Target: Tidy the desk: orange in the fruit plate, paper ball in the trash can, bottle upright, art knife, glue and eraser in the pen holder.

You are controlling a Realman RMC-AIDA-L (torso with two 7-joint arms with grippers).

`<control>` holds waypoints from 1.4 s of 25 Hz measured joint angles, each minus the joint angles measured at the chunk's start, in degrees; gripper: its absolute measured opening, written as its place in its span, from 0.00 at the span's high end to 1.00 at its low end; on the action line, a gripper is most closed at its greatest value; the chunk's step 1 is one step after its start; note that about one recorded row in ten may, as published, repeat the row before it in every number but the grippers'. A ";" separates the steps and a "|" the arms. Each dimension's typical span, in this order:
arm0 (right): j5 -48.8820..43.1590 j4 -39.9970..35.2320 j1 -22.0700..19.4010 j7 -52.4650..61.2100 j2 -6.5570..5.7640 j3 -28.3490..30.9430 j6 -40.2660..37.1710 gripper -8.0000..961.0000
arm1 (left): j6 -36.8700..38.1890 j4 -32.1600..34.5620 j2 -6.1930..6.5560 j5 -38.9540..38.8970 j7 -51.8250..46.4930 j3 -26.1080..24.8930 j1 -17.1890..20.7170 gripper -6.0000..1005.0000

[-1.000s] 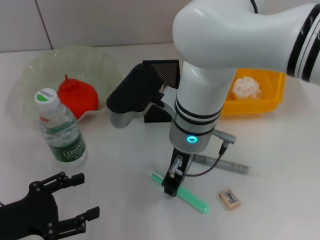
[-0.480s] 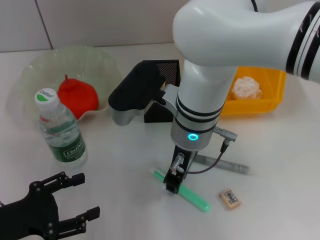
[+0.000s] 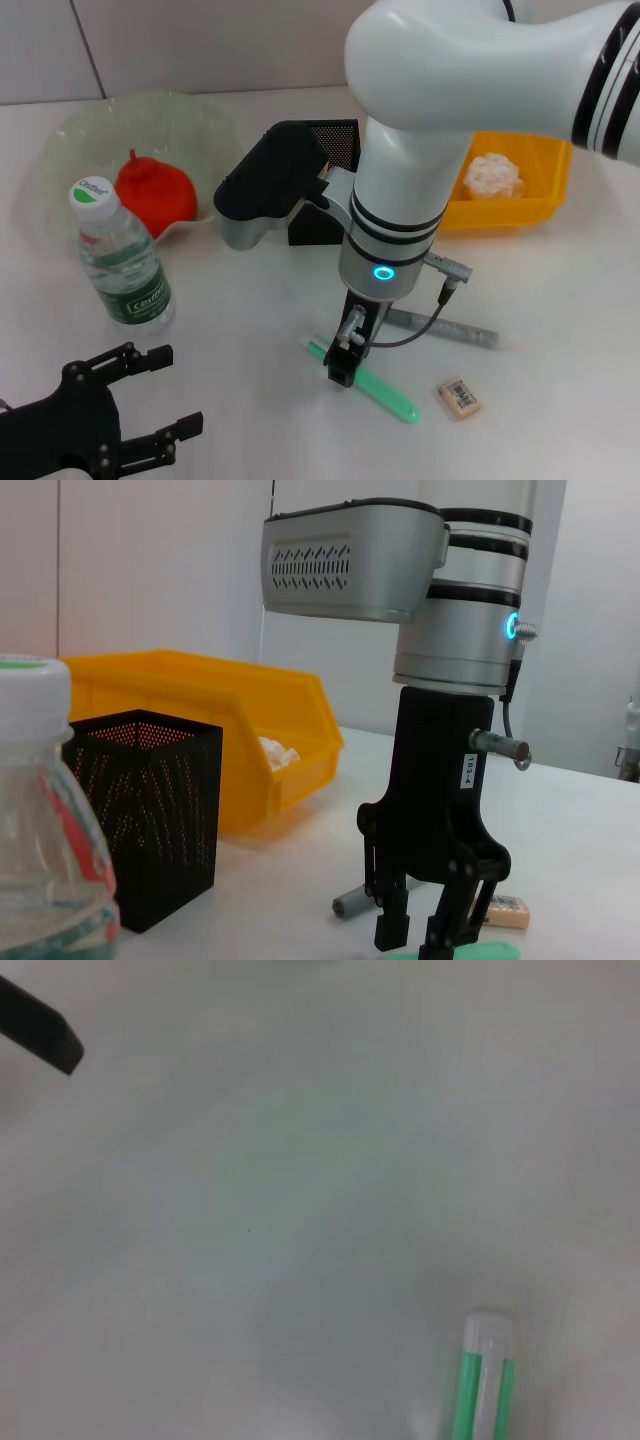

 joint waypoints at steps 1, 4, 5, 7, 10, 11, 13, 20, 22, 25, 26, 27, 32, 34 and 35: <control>0.00 0.12 0.00 0.00 0.00 0.00 0.01 0.66 | 0.00 -0.09 0.02 0.00 0.00 -0.02 -0.07 0.20; 0.00 0.26 0.00 0.00 0.00 0.00 0.02 0.67 | 0.00 -0.11 0.03 0.06 0.00 -0.04 -0.12 0.20; 0.00 0.31 0.00 0.00 0.00 0.00 0.03 0.67 | 0.00 -0.11 0.03 0.07 0.00 -0.03 -0.13 0.20; 0.00 0.34 0.02 0.00 0.00 0.00 0.04 0.68 | 0.00 -0.11 0.04 0.07 0.00 -0.01 -0.14 0.20; 0.04 0.38 0.03 0.00 0.00 0.00 0.06 0.69 | 0.00 -0.11 0.05 0.08 0.00 0.00 -0.15 0.20; 0.05 0.43 0.04 0.00 0.00 0.00 0.06 0.70 | 0.00 -0.11 0.05 0.08 0.00 0.00 -0.15 0.20; 0.07 0.52 0.05 0.00 0.00 0.00 0.05 0.71 | 0.00 -0.11 0.07 0.11 0.00 0.01 -0.16 0.20; 0.09 0.64 0.09 0.00 0.00 -0.01 0.01 0.77 | -0.04 -0.11 0.07 0.14 0.00 -0.02 -0.19 0.20; 0.09 0.65 0.23 0.00 0.00 -0.01 -0.10 0.79 | -0.07 -0.11 0.08 0.14 0.00 -0.01 -0.24 0.20; 0.09 0.83 0.57 0.03 0.00 0.00 -0.38 0.81 | -0.10 -0.11 0.07 0.14 0.00 0.00 -0.24 0.20; 0.09 0.92 0.60 0.03 0.00 0.00 -0.43 0.82 | -0.14 -0.11 0.07 0.14 0.00 0.01 -0.25 0.20; 0.09 0.92 0.61 0.04 0.00 -0.01 -0.45 0.83 | -0.14 -0.11 0.07 0.14 0.00 0.01 -0.25 0.20; 0.09 0.78 0.62 0.05 0.00 0.00 -0.53 0.87 | -0.19 -0.16 0.07 0.27 0.00 -0.22 -0.25 0.20; 0.08 0.95 0.62 0.06 0.00 0.00 -0.53 0.89 | -0.19 -0.16 0.07 0.27 0.00 -0.22 -0.25 0.20; 0.09 0.97 0.62 0.07 0.00 0.00 -0.48 0.89 | -0.22 -0.20 0.07 0.30 0.00 -0.25 -0.25 0.20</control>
